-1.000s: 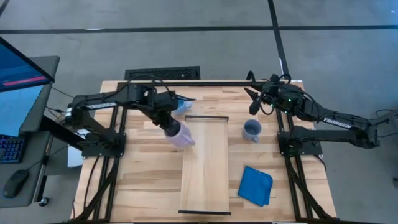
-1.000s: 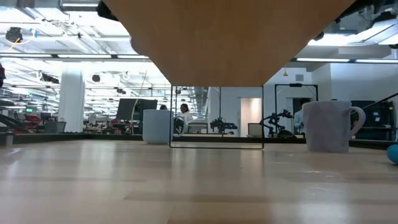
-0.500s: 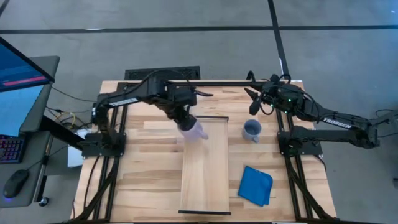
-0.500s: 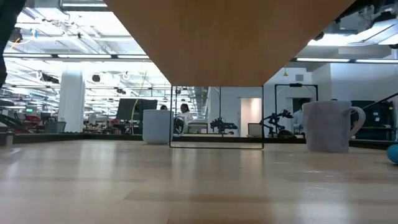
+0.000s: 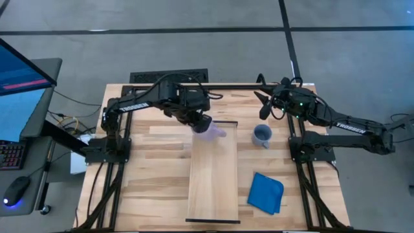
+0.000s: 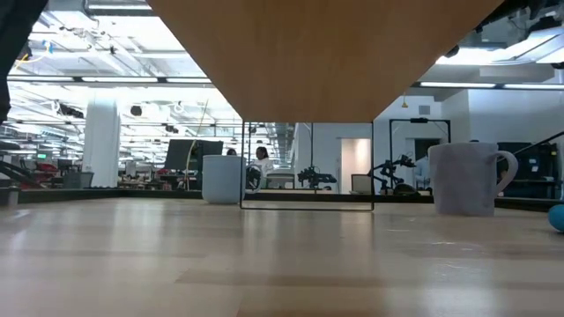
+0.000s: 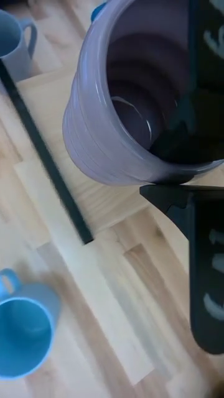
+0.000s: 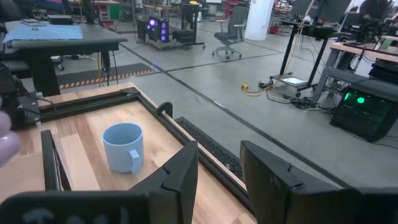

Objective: Stack small to large cups/mugs on shelf
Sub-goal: Put the purple mug on the shelf

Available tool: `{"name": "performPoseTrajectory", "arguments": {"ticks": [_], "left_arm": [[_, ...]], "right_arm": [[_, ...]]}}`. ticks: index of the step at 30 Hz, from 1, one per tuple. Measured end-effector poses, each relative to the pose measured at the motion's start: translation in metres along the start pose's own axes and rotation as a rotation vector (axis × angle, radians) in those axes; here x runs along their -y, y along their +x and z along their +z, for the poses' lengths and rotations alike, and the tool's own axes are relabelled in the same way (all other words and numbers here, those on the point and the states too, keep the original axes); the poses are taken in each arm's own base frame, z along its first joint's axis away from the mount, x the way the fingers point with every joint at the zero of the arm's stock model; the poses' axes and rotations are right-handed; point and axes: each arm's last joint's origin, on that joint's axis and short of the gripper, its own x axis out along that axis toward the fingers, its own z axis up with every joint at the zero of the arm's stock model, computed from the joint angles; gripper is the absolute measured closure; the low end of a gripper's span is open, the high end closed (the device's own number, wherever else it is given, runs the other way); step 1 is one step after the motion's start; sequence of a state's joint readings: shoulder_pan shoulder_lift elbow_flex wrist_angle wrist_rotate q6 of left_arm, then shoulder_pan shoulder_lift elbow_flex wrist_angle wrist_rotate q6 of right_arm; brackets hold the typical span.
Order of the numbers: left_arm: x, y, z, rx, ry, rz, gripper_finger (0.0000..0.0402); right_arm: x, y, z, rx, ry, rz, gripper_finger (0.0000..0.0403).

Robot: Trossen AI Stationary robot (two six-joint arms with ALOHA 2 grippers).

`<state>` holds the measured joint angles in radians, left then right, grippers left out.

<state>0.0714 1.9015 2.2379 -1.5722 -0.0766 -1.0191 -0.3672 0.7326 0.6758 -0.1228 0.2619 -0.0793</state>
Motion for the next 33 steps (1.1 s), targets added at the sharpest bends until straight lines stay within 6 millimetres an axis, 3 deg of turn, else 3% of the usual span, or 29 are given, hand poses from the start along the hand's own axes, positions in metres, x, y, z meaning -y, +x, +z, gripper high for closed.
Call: {"name": "performPoseTrajectory", "arguments": {"ticks": [13,27,33], "left_arm": [[0.004,0.000,-0.005,0.049,-0.027,0.028,0.0384],[0.022,0.039,-0.008,-0.032,0.031,0.083,0.0384],[0.023,0.043,-0.006,-0.060,0.032,0.077,0.0384]], "right_arm": [[0.000,0.000,0.000,0.000,0.000,0.000,0.0259],[0.000,0.000,0.000,0.002,0.001,0.001,0.0259],[0.000,0.000,0.000,-0.001,0.001,0.002,0.0259]]}}
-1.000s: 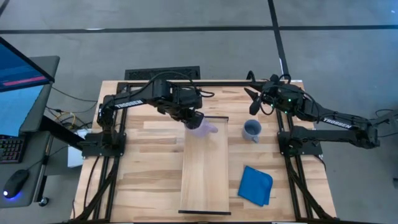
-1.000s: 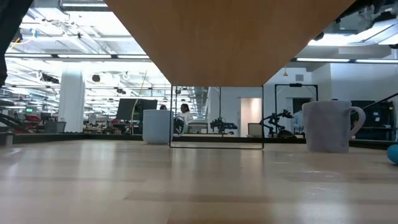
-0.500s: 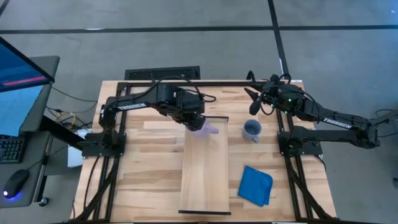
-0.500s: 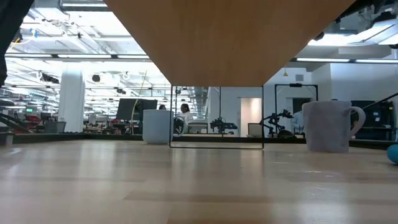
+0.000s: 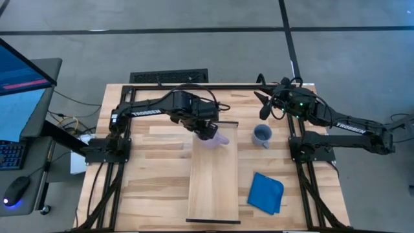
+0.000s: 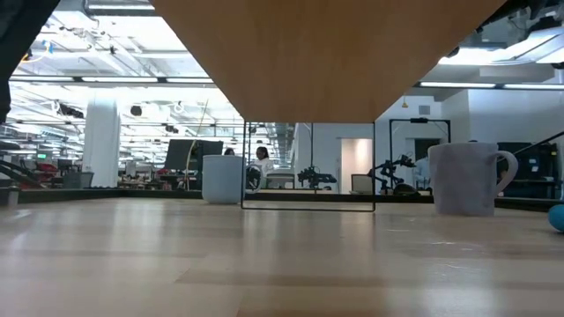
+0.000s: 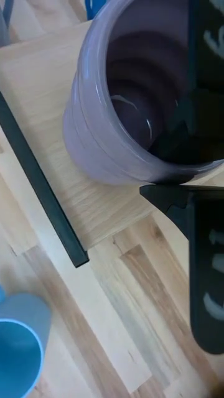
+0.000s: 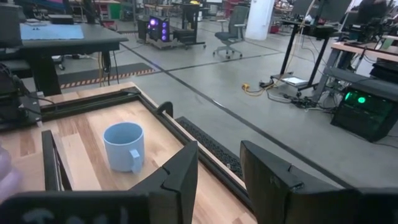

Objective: Stack small to large cups/mugs on shelf
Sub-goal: Put the purple mug on the shelf

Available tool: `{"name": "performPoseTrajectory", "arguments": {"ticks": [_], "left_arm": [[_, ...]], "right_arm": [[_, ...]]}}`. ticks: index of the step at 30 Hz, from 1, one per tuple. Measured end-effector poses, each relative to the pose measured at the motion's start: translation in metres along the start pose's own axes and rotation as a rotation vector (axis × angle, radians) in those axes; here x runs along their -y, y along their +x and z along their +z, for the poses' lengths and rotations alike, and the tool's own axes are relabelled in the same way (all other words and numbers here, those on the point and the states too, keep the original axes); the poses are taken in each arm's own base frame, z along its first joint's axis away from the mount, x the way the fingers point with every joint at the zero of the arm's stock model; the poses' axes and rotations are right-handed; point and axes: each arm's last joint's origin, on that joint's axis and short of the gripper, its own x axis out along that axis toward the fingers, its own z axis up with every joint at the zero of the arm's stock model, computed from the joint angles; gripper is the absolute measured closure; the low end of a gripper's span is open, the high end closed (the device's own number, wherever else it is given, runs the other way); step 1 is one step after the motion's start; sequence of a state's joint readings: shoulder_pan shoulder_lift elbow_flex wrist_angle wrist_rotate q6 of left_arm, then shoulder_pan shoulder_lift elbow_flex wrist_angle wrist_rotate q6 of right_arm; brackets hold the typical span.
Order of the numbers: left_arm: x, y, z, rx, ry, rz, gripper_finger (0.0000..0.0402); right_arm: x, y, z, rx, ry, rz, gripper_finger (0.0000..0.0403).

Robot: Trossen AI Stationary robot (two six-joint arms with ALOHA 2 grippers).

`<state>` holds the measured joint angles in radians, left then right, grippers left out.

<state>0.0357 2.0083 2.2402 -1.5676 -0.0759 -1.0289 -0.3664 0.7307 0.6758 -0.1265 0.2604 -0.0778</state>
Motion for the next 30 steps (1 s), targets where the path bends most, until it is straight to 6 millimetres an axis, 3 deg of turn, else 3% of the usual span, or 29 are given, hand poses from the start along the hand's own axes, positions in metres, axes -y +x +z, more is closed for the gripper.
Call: {"name": "performPoseTrajectory", "arguments": {"ticks": [30], "left_arm": [[0.0004,-0.0002,-0.0020,-0.059,0.014,-0.032,0.0376]], "right_arm": [[0.0000,0.0000,0.0000,0.000,0.025,0.001,0.0259]]}}
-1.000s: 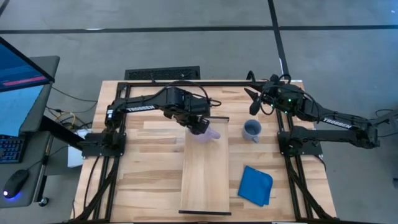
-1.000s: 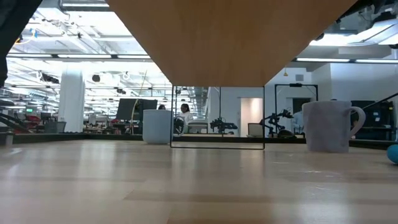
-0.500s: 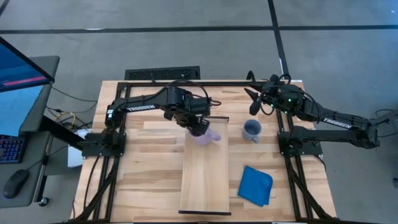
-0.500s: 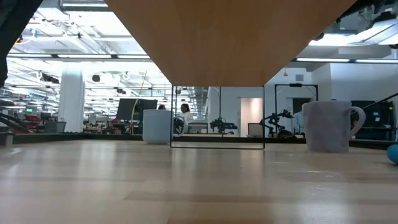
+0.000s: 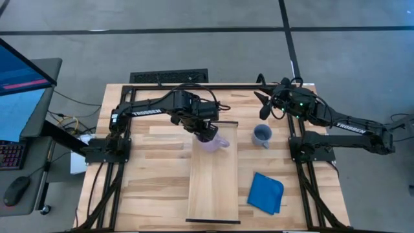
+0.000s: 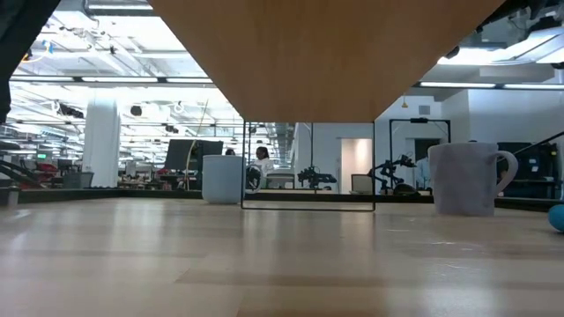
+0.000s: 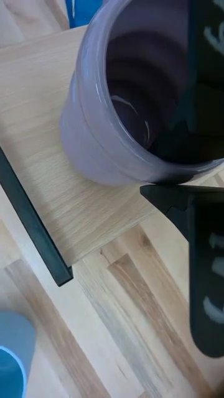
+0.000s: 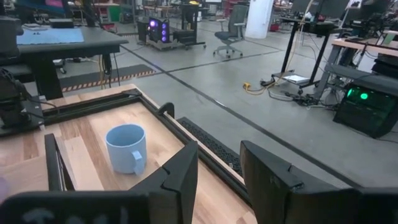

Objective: Stack small to large cups/mugs on shelf
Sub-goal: Put the purple mug on the shelf

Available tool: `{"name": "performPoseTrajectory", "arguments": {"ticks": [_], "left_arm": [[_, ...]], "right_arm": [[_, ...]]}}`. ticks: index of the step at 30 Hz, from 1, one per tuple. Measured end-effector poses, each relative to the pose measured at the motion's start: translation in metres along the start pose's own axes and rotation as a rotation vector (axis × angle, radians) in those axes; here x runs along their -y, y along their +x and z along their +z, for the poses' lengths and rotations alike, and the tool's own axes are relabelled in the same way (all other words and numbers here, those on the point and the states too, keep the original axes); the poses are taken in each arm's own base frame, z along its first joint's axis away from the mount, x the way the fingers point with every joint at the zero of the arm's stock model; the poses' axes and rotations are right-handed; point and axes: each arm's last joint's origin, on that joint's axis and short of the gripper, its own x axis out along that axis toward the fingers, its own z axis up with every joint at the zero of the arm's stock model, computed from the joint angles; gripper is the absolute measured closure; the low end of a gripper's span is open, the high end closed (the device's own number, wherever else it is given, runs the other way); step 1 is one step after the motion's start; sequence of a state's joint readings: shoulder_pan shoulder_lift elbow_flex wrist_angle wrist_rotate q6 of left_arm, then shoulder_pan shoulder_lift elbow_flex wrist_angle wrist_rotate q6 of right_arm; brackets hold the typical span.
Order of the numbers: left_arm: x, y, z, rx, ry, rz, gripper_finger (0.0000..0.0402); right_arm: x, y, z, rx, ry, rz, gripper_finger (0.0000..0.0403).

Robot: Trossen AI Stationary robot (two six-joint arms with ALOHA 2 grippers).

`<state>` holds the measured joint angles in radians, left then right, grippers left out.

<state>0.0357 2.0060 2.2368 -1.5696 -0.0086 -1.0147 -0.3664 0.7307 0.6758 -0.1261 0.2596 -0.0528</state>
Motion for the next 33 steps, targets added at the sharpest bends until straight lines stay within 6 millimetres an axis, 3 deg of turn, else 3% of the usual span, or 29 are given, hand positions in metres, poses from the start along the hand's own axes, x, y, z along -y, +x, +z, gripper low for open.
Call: {"name": "performPoseTrajectory", "arguments": {"ticks": [33], "left_arm": [[-0.0018,0.0005,0.0026,-0.018,-0.063,-0.006,0.0363]], "right_arm": [[0.0000,0.0000,0.0000,0.000,-0.003,0.000,0.0259]]}}
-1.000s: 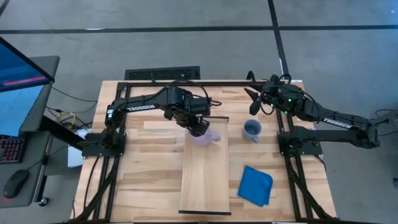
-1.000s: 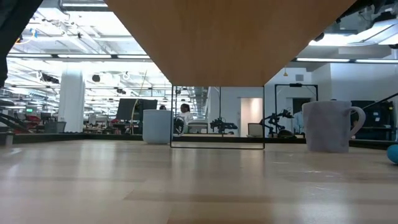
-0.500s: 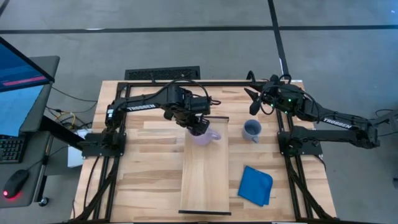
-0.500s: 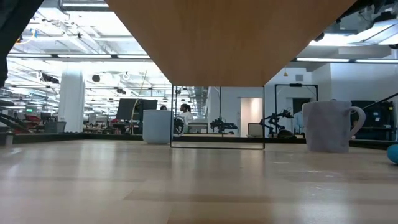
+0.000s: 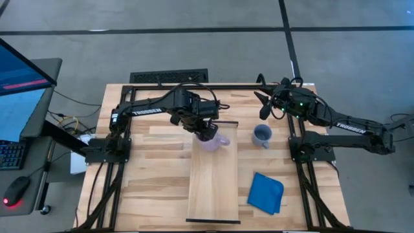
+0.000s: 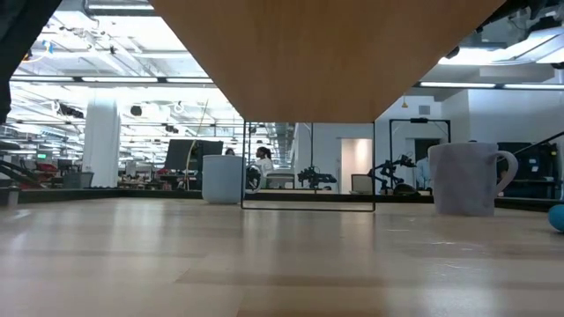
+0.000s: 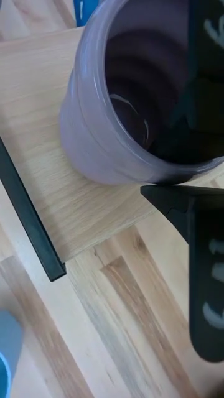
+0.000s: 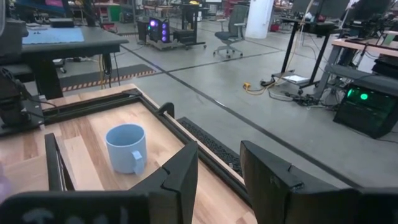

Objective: Stack small to large cups/mugs on shelf
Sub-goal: Put the purple mug on the shelf

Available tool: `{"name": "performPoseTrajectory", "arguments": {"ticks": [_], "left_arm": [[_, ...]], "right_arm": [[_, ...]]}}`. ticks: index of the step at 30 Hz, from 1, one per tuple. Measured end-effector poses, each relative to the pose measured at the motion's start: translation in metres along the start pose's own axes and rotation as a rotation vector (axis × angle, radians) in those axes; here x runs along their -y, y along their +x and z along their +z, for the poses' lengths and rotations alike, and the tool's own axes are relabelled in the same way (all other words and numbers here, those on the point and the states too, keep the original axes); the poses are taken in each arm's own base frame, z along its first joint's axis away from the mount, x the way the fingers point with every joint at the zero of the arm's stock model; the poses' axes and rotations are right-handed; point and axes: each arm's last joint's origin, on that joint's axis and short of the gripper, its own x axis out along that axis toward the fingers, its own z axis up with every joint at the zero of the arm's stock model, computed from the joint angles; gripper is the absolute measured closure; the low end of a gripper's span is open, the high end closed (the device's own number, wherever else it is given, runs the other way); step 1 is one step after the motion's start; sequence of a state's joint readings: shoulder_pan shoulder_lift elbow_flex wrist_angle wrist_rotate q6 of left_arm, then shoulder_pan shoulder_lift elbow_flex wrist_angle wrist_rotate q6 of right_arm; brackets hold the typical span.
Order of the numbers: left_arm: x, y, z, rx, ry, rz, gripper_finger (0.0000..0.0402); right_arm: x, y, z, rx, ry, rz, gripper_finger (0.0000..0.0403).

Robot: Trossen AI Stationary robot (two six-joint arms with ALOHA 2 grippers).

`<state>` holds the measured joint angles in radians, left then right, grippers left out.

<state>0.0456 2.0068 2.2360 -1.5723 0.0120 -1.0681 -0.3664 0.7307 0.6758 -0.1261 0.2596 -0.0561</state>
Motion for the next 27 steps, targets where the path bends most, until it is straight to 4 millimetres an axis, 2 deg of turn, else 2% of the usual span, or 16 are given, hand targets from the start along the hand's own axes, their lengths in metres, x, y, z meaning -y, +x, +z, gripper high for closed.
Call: {"name": "performPoseTrajectory", "arguments": {"ticks": [16,27], "left_arm": [[0.0004,0.0012,0.0000,-0.002,-0.053,0.003,0.0316],[0.0036,0.0011,-0.0062,-0.044,-0.093,-0.017,0.0312]], "right_arm": [[0.0000,0.0001,0.0000,0.000,-0.004,0.000,0.0259],[0.0000,0.0001,-0.0001,-0.001,-0.005,0.000,0.0259]]}}
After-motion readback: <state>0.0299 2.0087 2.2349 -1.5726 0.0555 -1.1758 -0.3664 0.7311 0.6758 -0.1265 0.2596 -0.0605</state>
